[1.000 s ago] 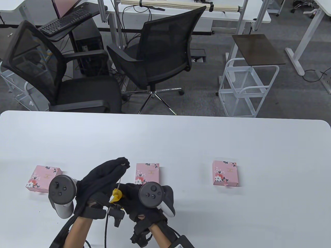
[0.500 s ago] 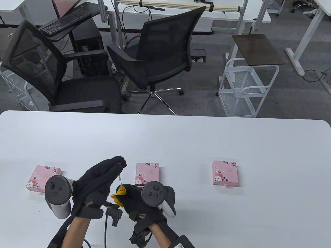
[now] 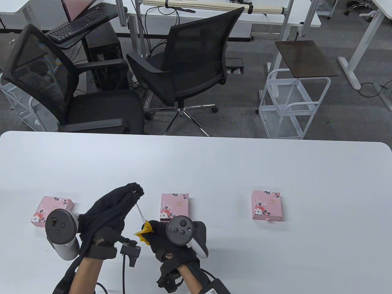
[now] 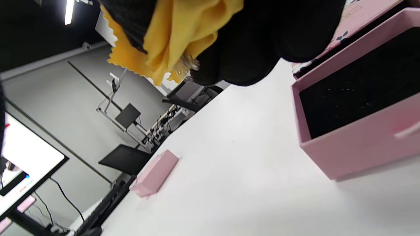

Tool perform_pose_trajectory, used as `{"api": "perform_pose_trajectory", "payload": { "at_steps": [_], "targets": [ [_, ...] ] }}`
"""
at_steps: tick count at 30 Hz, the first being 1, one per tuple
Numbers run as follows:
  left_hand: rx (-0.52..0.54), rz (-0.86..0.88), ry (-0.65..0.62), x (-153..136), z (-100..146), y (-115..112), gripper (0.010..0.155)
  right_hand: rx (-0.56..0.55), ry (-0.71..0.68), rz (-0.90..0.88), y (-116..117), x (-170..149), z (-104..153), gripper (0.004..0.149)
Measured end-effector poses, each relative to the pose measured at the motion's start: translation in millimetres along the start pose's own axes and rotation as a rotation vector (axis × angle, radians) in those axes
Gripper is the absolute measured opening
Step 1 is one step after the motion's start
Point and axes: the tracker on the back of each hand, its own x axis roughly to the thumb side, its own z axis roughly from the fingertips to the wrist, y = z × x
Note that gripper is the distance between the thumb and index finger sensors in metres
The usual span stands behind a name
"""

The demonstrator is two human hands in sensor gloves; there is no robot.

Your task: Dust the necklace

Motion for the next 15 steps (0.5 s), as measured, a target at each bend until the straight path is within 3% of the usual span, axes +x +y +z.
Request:
{"api": "perform_pose_trajectory", "payload": {
  "at_steps": [8,15],
  "targets": [
    [0.025,-0.003,-0.016,0.9,-0.2,4.3,0.035,0.015,0.043,0.001,6.3,-0.9,0.7,0.041],
    [0.038,-0.012,-0.019,0.5,-0.5,3.8,0.035,-0.014,0.056,0.125,7.2,3.9,2.4,0.043]
  ]
}}
